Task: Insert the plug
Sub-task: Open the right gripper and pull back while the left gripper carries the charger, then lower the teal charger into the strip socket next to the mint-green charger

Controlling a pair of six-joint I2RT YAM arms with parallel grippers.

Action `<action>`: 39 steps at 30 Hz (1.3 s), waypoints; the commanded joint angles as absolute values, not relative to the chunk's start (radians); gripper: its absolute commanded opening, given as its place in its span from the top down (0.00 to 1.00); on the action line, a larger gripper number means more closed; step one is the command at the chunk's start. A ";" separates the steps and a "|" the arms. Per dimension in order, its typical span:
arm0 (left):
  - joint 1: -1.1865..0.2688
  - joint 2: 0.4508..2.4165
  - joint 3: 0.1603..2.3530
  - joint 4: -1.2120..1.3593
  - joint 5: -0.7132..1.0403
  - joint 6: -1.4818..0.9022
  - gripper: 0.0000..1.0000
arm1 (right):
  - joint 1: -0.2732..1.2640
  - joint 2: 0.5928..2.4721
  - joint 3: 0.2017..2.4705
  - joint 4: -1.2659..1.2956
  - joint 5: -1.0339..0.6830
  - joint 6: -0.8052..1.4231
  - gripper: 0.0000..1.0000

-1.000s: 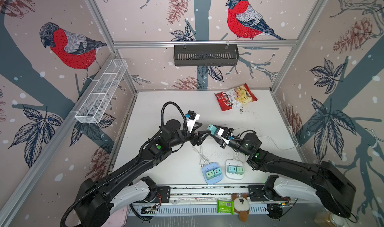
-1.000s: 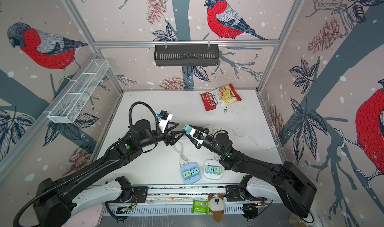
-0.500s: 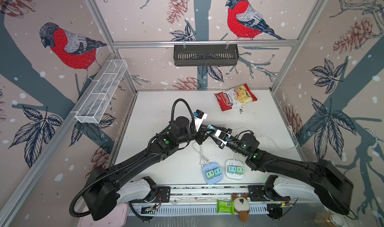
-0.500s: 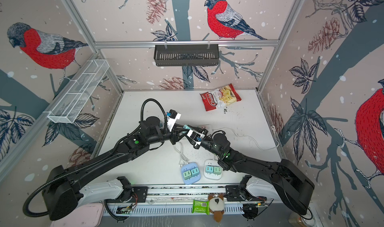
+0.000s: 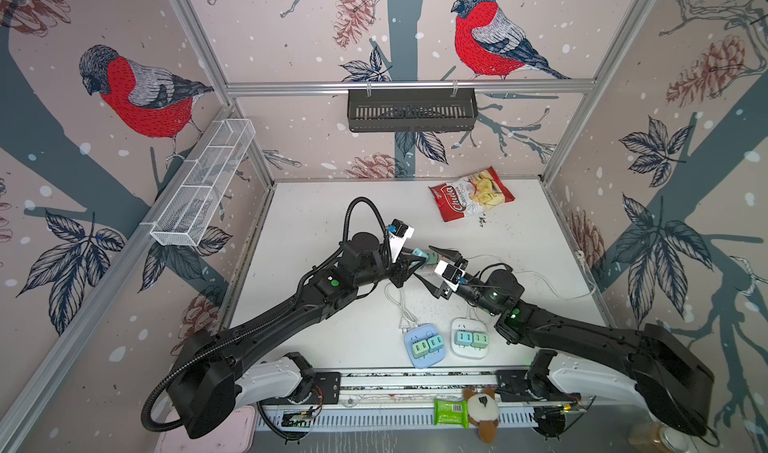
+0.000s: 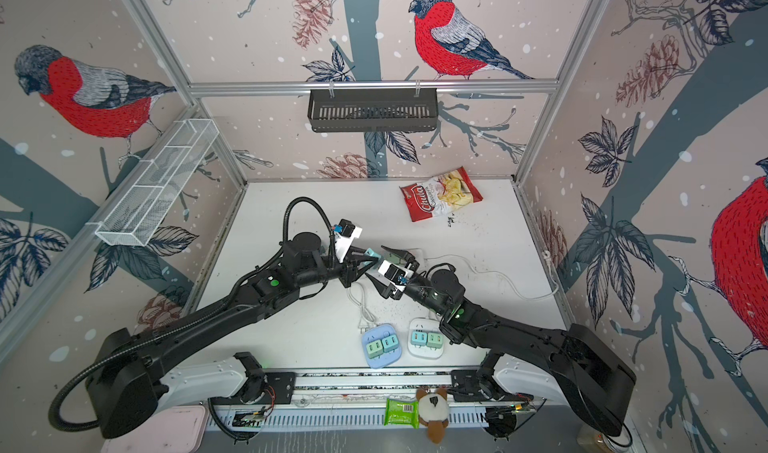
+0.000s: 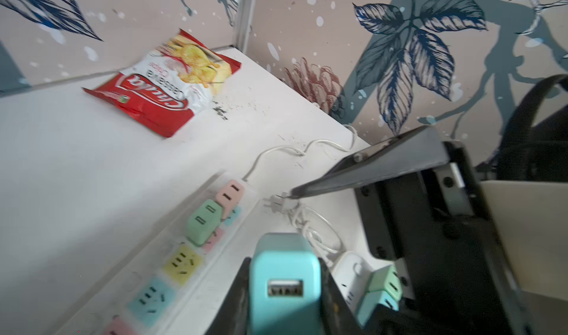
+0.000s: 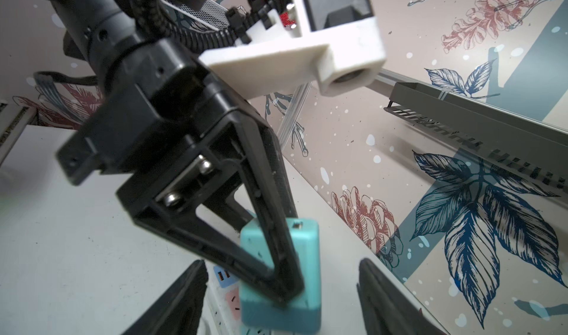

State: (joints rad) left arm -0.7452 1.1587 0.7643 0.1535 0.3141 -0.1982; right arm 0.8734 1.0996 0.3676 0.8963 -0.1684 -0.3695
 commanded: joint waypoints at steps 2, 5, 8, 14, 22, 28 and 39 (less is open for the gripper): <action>-0.693 1.098 0.662 0.270 0.219 -0.051 1.00 | 0.871 1.025 0.309 0.977 -0.177 -0.355 0.18; -0.661 1.073 0.580 0.336 0.218 0.072 1.00 | 0.863 0.959 0.269 0.980 -0.175 -0.342 0.16; -0.675 1.089 0.515 0.350 0.337 0.375 1.00 | 0.844 0.918 0.236 0.992 -0.164 -0.329 0.15; -0.739 1.201 0.564 0.273 0.319 0.540 1.00 | 0.773 0.894 0.242 0.963 -0.085 -0.268 0.14; -0.739 1.296 0.642 0.170 0.331 0.553 1.00 | 0.521 0.993 0.293 0.920 -0.026 -0.088 0.10; -0.739 1.337 0.664 0.149 0.318 0.568 1.00 | 0.350 1.164 0.380 0.893 -0.001 0.073 0.09; -0.738 1.489 0.803 0.044 0.283 0.601 1.00 | 0.328 1.358 0.431 0.974 0.067 0.125 0.09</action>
